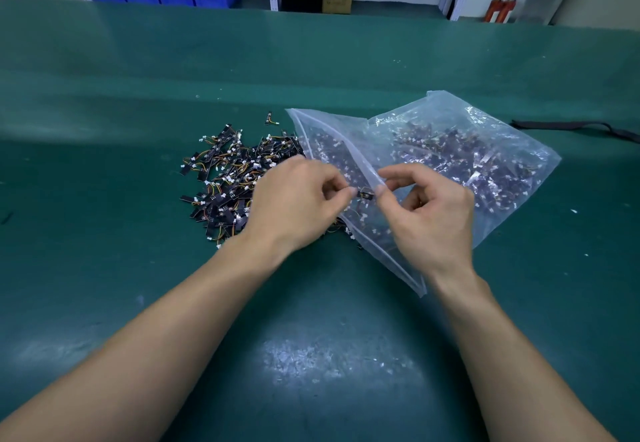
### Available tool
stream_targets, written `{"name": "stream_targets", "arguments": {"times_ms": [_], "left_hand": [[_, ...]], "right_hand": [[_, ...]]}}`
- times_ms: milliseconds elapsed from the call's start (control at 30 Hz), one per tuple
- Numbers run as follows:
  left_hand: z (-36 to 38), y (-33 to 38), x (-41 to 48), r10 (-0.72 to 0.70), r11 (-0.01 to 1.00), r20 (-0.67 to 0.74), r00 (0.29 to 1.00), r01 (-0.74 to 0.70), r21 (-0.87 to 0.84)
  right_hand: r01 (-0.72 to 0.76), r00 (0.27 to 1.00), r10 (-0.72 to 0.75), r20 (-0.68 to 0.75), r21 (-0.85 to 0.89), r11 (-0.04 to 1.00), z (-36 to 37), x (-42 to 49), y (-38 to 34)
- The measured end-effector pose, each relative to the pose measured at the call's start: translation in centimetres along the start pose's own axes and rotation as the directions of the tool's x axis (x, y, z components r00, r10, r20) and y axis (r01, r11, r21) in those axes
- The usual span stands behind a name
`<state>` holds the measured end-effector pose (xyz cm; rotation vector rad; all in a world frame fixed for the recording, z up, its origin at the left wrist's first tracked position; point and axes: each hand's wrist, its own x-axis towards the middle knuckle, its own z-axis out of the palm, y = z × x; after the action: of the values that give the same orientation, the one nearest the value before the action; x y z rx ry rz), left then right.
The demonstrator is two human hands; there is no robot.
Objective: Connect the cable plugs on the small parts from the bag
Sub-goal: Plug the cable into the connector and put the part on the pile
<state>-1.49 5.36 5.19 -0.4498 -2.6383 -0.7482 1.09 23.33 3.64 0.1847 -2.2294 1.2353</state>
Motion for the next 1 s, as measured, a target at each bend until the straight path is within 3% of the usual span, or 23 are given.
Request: {"name": "stream_targets", "arguments": {"times_ms": [233,333,467,633,833,1000], "left_hand": [[3.2,3.5,3.6,0.036,0.989,-0.008,0.999,-0.035,0.142],[3.8,3.2,3.9,0.064,0.976,0.05,0.997,-0.073,0.204],[2.5,1.2,2.5,0.165,0.983,-0.009,0.986,-0.164,0.078],[-0.1,-2.8,-0.4,0.116,0.993,-0.03,0.993,-0.117,-0.008],[-1.1,-5.2,-3.8,0.06,0.996,0.114,0.992,-0.067,0.051],[-1.2,-5.1,-3.9,0.031,0.987,0.261,0.965,-0.071,0.145]], "right_hand": [[0.032,0.997,-0.031,-0.07,0.005,0.999,-0.3,0.2,-0.1],[0.014,0.998,-0.013,-0.067,0.021,1.0,-0.2,0.2,-0.1],[0.04,0.998,-0.041,-0.052,-0.009,0.999,-0.1,0.0,-0.3],[0.026,1.0,-0.025,0.012,-0.029,0.999,0.3,-0.3,-0.1],[0.027,0.988,-0.01,0.154,-0.11,0.994,1.2,-1.0,0.0],[0.028,0.989,-0.016,0.146,-0.086,0.996,1.6,-1.2,-0.2]]}}
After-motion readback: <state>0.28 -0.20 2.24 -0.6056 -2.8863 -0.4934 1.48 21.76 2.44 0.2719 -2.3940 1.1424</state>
